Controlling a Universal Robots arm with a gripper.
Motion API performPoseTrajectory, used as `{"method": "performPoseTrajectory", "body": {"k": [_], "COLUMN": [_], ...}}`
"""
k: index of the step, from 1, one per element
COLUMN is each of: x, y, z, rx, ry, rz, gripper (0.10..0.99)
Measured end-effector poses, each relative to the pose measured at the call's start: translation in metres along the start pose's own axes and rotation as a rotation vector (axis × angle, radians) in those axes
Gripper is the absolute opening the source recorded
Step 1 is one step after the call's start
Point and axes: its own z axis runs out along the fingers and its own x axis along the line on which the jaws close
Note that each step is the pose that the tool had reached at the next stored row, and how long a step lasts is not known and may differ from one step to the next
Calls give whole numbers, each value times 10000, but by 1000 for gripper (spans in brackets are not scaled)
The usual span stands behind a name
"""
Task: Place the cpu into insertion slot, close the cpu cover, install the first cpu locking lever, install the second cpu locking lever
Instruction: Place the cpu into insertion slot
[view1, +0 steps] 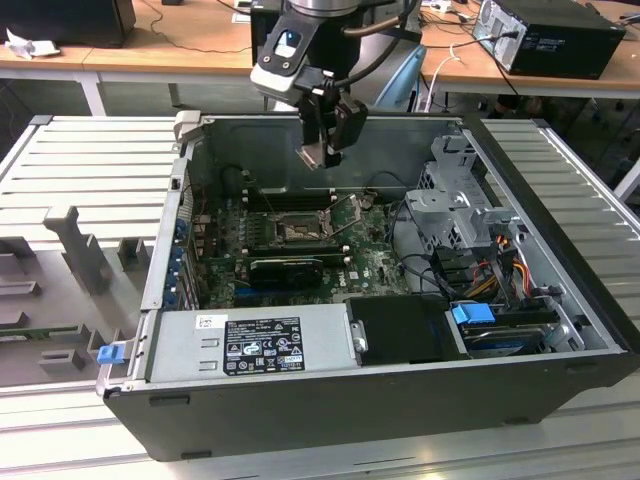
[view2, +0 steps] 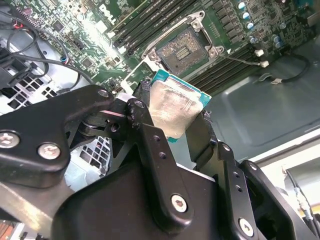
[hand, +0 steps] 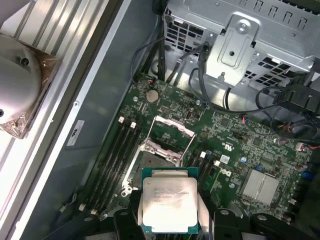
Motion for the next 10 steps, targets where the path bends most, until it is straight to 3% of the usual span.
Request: {"method": "performPoseTrajectory", "body": {"k": [10], "x": [-1], "y": [-2], "z": [19], "rx": [-29], "ry": [-61], "rz": [728], "gripper": [529]}}
